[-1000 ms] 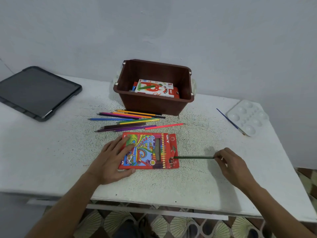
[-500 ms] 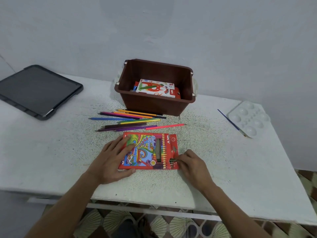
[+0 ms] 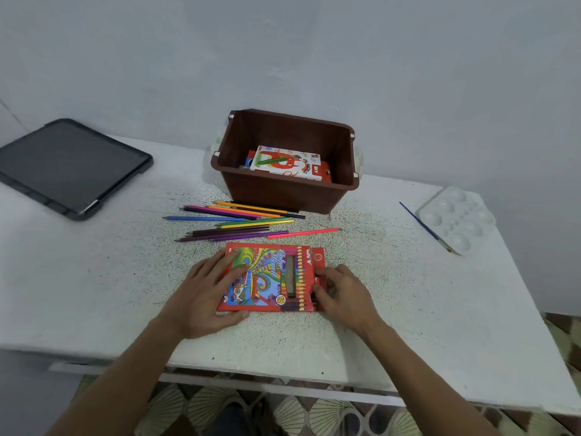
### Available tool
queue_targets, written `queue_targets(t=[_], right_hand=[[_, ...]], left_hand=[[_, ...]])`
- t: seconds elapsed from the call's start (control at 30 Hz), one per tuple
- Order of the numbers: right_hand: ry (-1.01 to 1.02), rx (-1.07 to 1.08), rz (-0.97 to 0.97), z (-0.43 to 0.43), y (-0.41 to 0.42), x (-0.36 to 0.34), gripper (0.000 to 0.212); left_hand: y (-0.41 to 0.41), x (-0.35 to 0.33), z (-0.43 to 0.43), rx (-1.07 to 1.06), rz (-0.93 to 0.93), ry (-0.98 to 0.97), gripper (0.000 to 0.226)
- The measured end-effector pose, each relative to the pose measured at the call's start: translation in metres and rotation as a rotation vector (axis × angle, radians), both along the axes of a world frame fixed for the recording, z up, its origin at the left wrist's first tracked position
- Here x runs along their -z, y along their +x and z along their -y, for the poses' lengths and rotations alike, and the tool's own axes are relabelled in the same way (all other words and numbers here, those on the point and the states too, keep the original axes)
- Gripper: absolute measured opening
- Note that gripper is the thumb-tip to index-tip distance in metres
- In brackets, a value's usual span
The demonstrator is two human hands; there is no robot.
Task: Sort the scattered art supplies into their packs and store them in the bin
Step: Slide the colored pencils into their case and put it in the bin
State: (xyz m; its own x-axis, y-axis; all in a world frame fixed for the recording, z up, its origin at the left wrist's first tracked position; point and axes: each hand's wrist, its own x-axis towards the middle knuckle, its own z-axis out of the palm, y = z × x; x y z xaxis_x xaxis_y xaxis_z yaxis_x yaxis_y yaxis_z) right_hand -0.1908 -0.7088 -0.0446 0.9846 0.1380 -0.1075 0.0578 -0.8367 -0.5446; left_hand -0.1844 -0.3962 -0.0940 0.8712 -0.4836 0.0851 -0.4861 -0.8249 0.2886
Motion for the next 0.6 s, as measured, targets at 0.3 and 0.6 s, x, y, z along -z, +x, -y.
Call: queue_targets(t=[0.3,0.6], right_hand=[[0.379,0.155,-0.215,-0.001,0.016,-0.008,0.014],[0.515,0.108,-0.169,-0.016,0.010,-0.017,0.018]], left_hand=[[0.000,0.000,0.000,-0.010,-0.004,0.007,0.086],[-0.001,0.001,0.000,-0.017,-0.012,0.018,0.087]])
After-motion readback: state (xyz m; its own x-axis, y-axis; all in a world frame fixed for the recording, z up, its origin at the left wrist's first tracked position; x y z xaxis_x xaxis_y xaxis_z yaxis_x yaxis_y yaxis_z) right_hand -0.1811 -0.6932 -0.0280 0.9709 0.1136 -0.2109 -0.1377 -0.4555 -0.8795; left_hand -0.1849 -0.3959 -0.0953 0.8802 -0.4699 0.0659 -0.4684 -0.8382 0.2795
